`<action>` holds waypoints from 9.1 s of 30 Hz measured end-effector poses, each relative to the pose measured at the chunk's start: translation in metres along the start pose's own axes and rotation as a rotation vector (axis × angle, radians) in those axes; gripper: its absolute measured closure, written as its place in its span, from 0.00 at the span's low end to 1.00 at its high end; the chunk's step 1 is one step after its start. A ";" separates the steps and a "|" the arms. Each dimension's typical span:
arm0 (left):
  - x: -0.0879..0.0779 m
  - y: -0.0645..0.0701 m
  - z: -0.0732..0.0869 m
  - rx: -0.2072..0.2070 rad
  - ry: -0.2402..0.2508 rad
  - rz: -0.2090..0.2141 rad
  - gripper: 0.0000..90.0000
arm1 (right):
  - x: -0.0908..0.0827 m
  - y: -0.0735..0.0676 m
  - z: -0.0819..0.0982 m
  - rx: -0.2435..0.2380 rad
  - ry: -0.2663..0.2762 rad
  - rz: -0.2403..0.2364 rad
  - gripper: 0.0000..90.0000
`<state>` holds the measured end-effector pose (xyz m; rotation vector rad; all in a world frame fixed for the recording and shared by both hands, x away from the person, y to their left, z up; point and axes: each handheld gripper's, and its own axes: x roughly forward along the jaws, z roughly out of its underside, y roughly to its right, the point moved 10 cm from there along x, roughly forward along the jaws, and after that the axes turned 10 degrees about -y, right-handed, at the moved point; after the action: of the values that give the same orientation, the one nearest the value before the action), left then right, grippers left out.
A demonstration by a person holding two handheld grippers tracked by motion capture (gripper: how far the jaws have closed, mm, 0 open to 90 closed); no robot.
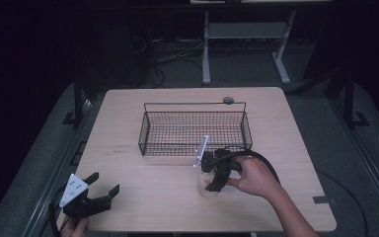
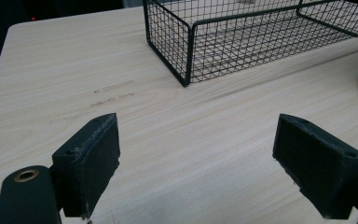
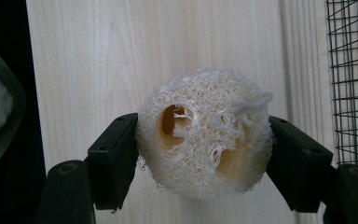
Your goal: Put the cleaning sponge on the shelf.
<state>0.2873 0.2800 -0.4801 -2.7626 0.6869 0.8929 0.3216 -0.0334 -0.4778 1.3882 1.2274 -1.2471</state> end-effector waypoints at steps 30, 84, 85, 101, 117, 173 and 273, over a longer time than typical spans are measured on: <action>0.000 0.001 0.000 0.004 -0.002 0.001 0.16 | -0.060 0.020 -0.007 0.016 0.072 -0.022 0.33; -0.001 -0.002 0.000 -0.001 0.004 -0.007 0.16 | -0.103 0.109 -0.043 0.118 0.061 0.014 0.33; -0.001 -0.002 0.000 0.001 0.002 -0.007 0.16 | -0.102 0.111 -0.043 0.122 0.056 0.011 0.33; -0.001 -0.002 0.001 0.005 -0.002 -0.006 0.16 | -0.083 0.148 -0.036 0.222 0.031 0.028 0.33; -0.001 -0.002 0.001 0.006 -0.002 -0.005 0.16 | -0.059 0.165 -0.036 0.251 -0.002 0.021 0.33; -0.001 -0.003 0.002 -0.007 -0.003 -0.006 0.16 | 0.001 0.167 -0.024 0.301 -0.028 -0.046 0.29; -0.001 -0.002 0.005 -0.001 -0.014 -0.006 0.16 | -0.033 0.046 0.016 0.144 0.089 -0.007 0.19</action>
<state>0.2845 0.2835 -0.4834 -2.7550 0.6760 0.9108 0.3654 -0.0583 -0.4467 1.5593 1.2230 -1.3120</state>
